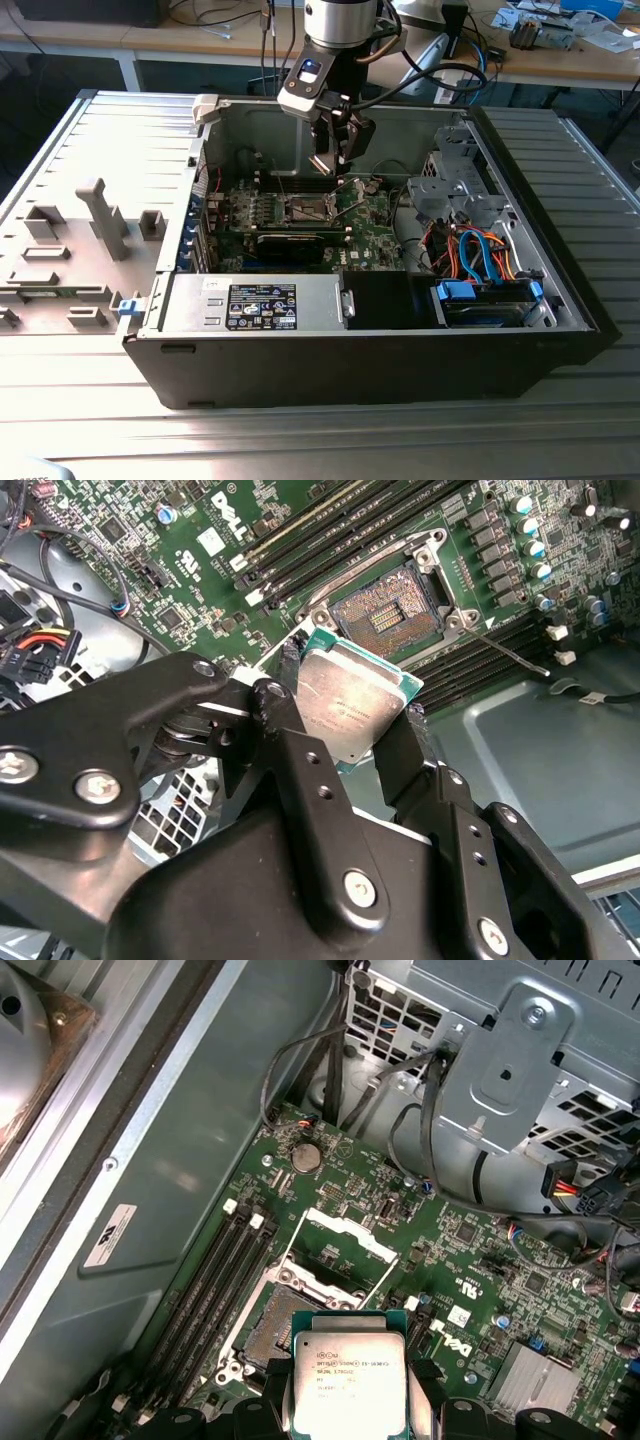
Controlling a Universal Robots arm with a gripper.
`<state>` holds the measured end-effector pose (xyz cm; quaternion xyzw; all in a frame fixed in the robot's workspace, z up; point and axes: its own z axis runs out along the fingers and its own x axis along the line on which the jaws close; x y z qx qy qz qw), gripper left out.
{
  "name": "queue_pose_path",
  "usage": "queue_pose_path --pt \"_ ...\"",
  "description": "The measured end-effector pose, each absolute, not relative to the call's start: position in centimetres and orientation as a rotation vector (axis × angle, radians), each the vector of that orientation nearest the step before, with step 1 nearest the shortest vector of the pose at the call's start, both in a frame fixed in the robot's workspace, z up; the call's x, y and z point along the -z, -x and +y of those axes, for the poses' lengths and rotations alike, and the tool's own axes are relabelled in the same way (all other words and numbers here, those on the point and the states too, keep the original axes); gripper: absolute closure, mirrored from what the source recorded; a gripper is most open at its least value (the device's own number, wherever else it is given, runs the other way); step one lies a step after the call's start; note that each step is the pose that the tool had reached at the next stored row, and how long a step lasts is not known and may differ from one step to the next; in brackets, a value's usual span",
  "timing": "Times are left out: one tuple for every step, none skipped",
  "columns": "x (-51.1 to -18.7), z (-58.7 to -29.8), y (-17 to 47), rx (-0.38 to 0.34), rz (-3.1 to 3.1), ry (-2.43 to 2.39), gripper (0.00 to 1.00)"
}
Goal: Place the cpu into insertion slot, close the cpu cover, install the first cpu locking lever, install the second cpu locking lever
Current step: 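Place the cpu into insertion slot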
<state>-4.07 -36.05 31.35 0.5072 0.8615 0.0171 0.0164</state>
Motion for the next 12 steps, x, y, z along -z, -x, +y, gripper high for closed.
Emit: queue_pose_path --pt "-31.35 -36.05 4.07 -0.053 2.678 -1.578 0.46" --pt "-31.35 -36.05 4.07 -0.053 2.678 -1.578 0.46" --pt "-31.35 -36.05 4.07 -0.053 2.678 -1.579 0.46" --pt "-31.35 -36.05 4.07 -0.053 2.677 -1.579 0.46" --pt "-31.35 -36.05 4.07 -0.053 2.677 -1.58 0.46" --pt "-31.35 -36.05 4.07 -0.053 2.677 -1.58 0.46" --pt "-31.35 -36.05 4.07 -0.053 2.676 -1.581 0.46" --pt "-31.35 -36.05 4.07 -0.053 2.676 -1.582 0.46" --pt "-31.35 -36.05 4.07 -0.053 2.675 -1.582 0.46" --pt "-31.35 -36.05 4.07 -0.053 2.674 -1.584 0.46" --pt "-31.34 -36.05 4.07 -0.053 2.674 -1.585 0.46" --pt "-31.34 -36.05 4.07 -0.053 2.674 -1.585 0.46"
